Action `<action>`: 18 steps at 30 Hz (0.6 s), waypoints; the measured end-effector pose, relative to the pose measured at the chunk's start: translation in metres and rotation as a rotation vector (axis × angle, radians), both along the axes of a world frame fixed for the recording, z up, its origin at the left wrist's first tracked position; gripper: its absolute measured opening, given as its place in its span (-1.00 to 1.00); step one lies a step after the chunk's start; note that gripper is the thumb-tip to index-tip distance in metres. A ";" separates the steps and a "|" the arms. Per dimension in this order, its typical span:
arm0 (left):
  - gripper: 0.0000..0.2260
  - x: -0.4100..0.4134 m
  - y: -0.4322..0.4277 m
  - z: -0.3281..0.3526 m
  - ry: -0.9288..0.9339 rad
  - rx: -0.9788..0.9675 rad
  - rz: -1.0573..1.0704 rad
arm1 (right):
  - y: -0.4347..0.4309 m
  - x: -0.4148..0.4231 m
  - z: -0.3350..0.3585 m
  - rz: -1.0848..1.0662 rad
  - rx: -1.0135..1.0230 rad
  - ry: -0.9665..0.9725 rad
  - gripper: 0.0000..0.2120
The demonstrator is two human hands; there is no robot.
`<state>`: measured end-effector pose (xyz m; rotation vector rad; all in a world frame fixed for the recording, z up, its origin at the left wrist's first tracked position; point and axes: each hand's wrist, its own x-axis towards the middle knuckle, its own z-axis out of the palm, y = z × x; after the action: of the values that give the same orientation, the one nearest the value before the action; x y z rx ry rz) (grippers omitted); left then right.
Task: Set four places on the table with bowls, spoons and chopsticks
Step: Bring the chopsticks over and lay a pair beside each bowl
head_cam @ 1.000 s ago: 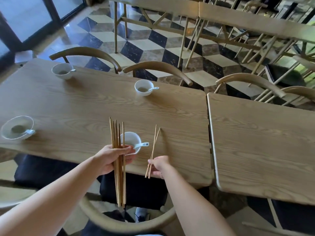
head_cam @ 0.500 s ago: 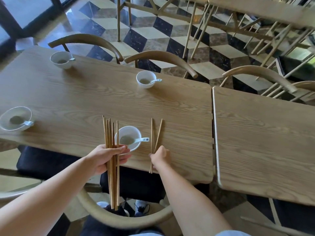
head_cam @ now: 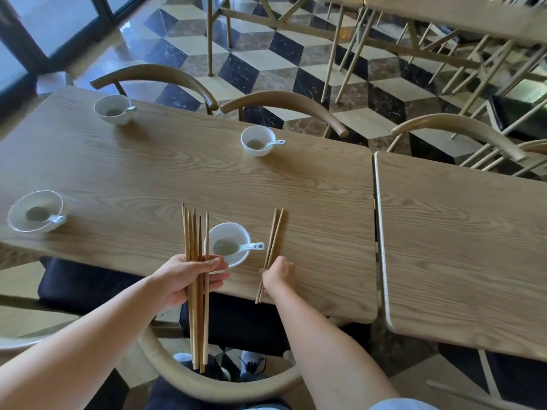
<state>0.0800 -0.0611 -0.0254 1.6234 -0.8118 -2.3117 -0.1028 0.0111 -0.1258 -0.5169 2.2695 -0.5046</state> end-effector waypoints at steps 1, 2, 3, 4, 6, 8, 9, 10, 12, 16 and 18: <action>-0.57 0.002 0.000 0.000 0.001 0.000 -0.004 | -0.001 0.000 -0.001 0.017 0.004 0.015 -0.88; -0.56 0.003 -0.001 0.001 0.001 0.000 -0.003 | -0.002 0.000 -0.001 0.032 0.008 0.033 -0.88; -0.55 0.005 -0.002 0.001 0.000 -0.003 0.003 | -0.002 0.000 -0.002 0.042 0.011 0.050 -0.88; -0.55 0.006 -0.003 0.001 -0.002 -0.008 0.009 | -0.003 0.000 -0.002 0.049 0.016 0.063 -0.87; -0.54 0.007 -0.004 0.001 -0.009 -0.016 0.014 | -0.003 0.000 -0.003 0.064 0.026 0.085 -0.88; -0.56 0.008 -0.005 0.001 -0.009 -0.017 0.015 | -0.002 -0.001 -0.005 0.072 0.026 0.102 -0.90; -0.59 0.009 -0.005 0.001 -0.009 -0.019 0.016 | -0.002 -0.002 -0.006 0.064 0.020 0.108 -0.91; -0.62 0.009 -0.006 0.001 -0.009 -0.018 0.016 | -0.002 -0.003 -0.007 0.054 0.009 0.110 -0.92; -0.66 0.008 -0.005 0.001 -0.008 -0.015 0.017 | -0.003 -0.004 -0.008 0.049 0.001 0.108 -0.91; -0.67 0.007 -0.003 0.000 -0.005 -0.007 0.016 | -0.003 -0.003 -0.010 0.060 0.006 0.098 -0.95; -0.65 0.007 -0.003 -0.001 0.000 -0.006 0.020 | -0.002 -0.002 -0.011 0.034 -0.010 0.089 -0.96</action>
<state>0.0871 -0.0636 -0.0268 1.6210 -0.7978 -2.2934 -0.1049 0.0087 -0.1371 -0.5922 2.3403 -0.4845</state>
